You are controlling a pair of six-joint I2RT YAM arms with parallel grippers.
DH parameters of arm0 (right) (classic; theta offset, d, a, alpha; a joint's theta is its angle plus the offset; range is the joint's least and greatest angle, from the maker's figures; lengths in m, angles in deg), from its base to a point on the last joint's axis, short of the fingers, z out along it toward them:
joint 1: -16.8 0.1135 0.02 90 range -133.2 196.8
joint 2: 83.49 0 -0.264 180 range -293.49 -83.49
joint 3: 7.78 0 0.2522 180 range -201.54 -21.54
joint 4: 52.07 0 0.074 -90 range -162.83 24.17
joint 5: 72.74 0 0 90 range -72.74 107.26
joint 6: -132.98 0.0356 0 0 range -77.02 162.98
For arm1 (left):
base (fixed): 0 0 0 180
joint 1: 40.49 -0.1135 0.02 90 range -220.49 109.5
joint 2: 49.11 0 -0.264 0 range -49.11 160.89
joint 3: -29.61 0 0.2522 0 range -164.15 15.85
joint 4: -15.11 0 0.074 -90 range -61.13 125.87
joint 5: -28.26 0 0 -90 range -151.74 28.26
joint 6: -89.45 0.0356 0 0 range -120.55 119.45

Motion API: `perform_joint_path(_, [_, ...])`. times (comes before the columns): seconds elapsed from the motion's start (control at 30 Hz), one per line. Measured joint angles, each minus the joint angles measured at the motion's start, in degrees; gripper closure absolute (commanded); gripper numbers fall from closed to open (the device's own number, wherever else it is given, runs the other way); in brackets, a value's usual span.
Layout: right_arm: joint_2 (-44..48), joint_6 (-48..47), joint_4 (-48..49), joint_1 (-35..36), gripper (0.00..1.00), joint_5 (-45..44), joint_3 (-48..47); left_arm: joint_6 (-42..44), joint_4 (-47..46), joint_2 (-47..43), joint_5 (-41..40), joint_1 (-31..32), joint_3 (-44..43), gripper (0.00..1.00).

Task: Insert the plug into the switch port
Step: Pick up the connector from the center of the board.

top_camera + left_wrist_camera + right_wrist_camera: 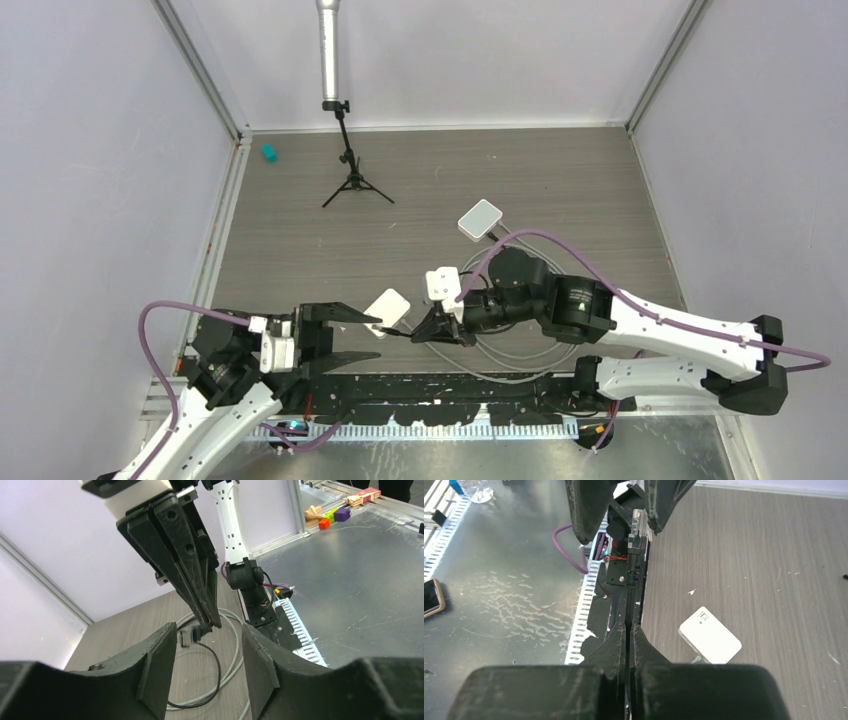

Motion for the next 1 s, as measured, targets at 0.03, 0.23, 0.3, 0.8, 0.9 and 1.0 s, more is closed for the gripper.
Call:
perform_joint_path(0.03, [-0.7,0.4,0.0,-0.4,0.99,1.0,0.0,0.1,0.0,0.0,0.0,0.0,0.0,0.49])
perform_joint_path(0.23, [-3.5,1.7,0.0,-2.2,1.00,4.7,0.0,0.3,0.3,0.0,0.0,0.0,0.0,0.54])
perform_joint_path(0.3, [-3.6,2.0,0.0,-2.6,1.00,5.4,0.0,0.5,0.5,0.0,0.0,0.0,0.0,0.53])
perform_joint_path(0.8, [-3.5,1.9,0.2,-2.9,0.99,9.9,0.0,1.0,2.1,0.0,-0.7,0.0,0.0,0.57])
perform_joint_path(0.9, [-3.5,1.9,0.2,-2.9,1.00,9.8,0.0,1.0,2.1,0.1,-0.6,0.0,-0.1,0.66])
perform_joint_path(1.0, [-3.5,1.9,0.2,-2.9,1.00,9.8,0.0,1.0,2.1,0.2,-0.5,0.0,-0.1,0.73])
